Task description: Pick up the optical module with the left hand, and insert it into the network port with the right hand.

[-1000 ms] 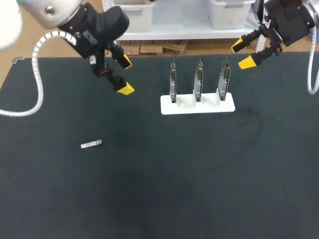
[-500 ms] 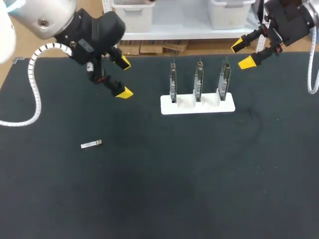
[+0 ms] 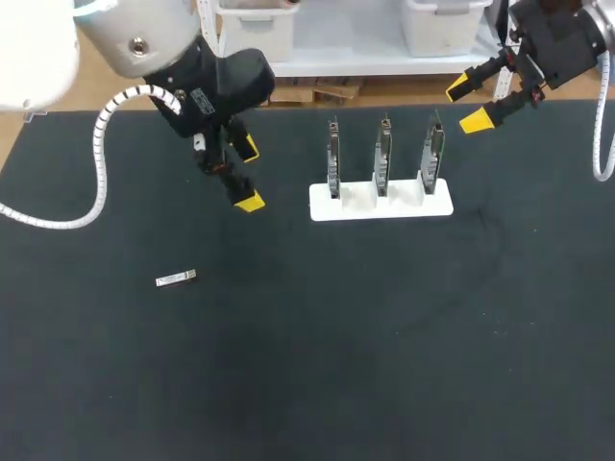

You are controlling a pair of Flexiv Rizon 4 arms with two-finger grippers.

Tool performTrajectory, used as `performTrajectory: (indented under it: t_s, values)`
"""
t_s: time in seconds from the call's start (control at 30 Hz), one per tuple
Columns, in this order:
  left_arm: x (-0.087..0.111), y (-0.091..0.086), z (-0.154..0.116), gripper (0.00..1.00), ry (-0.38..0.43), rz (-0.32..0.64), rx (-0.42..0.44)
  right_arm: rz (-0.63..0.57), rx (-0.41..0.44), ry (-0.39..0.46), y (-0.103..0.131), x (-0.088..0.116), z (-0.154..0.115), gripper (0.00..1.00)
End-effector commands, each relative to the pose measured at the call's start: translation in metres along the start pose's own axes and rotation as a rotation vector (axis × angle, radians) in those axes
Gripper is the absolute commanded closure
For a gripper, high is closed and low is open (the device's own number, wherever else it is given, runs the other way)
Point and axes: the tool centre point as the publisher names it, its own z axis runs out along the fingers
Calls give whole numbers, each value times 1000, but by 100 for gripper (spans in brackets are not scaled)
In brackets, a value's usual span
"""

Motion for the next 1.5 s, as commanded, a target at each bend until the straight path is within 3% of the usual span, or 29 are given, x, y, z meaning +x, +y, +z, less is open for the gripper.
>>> performTrajectory:
  t_s: [0.03, 0.27, 0.67, 1.07, 1.5]
  values:
    - [14, -14, 4, 0, 23, -29, -3, 1, 4, 1, 2, 0, 0, 0]
    - [46, -28, 8, 0, 72, -93, -16, 1, 4, 1, 2, 0, 0, 0]
    - [101, -37, 4, 0, 127, -193, -29, 1, 4, 1, 2, 0, 0, 0]
    - [129, -36, 19, 0, 209, -120, 42, 1, 4, 1, 2, 0, 0, 0]
    - [153, -31, 39, 0, 225, -171, 74, 1, 4, 1, 2, 0, 0, 0]
